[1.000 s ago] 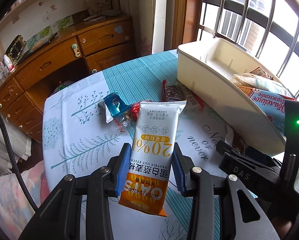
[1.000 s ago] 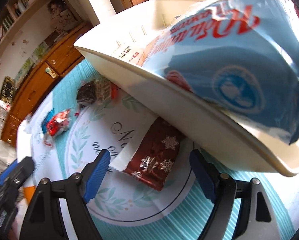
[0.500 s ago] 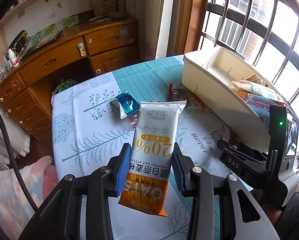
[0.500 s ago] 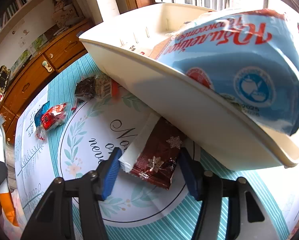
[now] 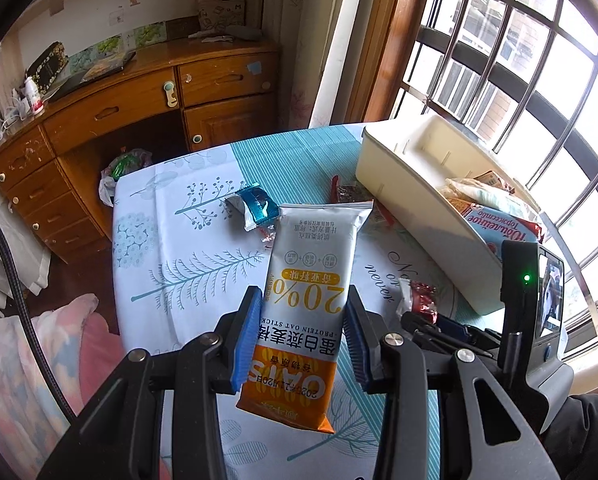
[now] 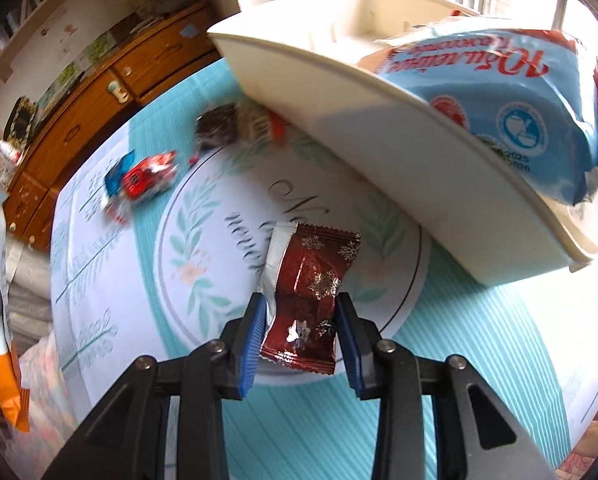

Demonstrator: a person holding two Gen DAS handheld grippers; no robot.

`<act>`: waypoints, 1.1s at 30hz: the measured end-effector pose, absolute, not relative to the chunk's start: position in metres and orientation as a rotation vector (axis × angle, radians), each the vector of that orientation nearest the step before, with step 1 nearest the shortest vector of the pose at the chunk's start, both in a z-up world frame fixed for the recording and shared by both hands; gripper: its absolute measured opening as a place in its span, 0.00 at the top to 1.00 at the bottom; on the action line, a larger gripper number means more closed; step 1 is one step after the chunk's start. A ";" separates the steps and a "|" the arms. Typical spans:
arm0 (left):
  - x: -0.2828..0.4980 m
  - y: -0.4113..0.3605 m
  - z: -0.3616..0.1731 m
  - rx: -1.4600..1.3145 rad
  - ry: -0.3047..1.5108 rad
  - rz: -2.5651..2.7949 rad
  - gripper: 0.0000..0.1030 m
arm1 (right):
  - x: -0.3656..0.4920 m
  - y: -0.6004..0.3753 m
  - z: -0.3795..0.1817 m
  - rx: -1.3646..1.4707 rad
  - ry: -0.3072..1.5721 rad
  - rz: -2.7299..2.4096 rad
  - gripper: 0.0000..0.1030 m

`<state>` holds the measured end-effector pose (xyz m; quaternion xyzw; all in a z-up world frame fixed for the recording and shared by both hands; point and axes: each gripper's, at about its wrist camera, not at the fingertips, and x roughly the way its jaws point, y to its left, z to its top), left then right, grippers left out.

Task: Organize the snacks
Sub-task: 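Lift the OATS bar and candy packet and carry them over the tray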

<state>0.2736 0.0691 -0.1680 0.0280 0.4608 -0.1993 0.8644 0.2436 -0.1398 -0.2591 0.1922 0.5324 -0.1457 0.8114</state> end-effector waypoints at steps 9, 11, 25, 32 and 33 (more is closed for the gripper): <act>0.258 0.076 -0.153 -0.065 0.984 -0.390 0.63 | 0.241 -0.121 -0.234 0.336 1.133 -0.191 0.67; 0.253 0.074 -0.149 -0.089 0.978 -0.381 0.63 | 0.239 -0.120 -0.228 0.322 1.135 -0.158 0.67; 0.225 0.026 -0.121 -0.228 0.969 -0.336 0.63 | 0.209 -0.143 -0.165 0.195 1.078 0.062 0.67; 0.213 -0.017 -0.106 -0.268 0.935 -0.308 0.63 | 0.198 -0.182 -0.136 0.124 1.017 0.132 0.67; 0.211 -0.023 -0.105 -0.281 0.932 -0.305 0.63 | 0.197 -0.189 -0.133 0.115 1.010 0.145 0.67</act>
